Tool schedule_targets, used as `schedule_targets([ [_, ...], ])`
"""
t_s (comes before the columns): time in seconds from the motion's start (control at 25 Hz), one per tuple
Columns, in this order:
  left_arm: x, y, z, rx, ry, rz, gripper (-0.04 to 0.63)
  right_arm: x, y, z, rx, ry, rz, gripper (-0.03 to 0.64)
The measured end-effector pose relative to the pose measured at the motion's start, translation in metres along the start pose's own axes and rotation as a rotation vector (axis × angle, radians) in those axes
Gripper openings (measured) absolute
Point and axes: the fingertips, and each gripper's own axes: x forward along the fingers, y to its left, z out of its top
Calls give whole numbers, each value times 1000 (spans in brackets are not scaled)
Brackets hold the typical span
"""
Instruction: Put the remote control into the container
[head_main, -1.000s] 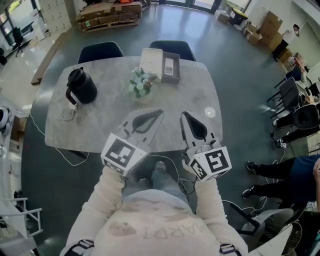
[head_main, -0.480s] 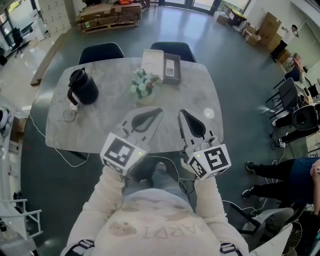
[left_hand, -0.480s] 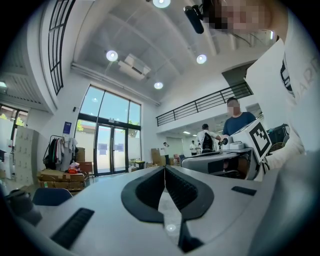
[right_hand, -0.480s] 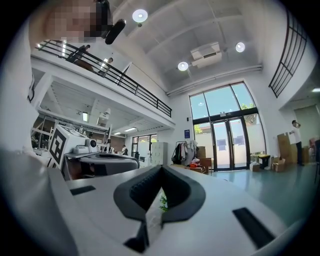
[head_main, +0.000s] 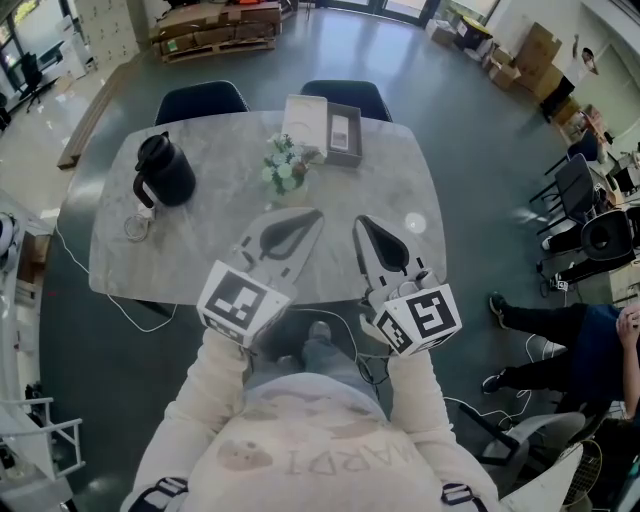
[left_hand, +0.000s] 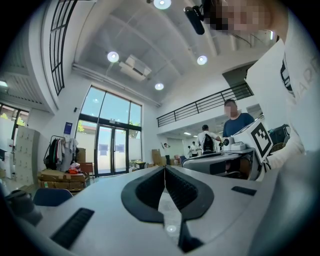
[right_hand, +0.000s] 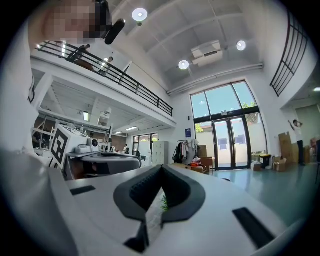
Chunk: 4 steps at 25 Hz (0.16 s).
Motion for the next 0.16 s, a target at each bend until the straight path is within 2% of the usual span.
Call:
schedule_targets([
  [0.16,0,2,0,2,0,2,12,3,1,0,-3,3,3,17],
])
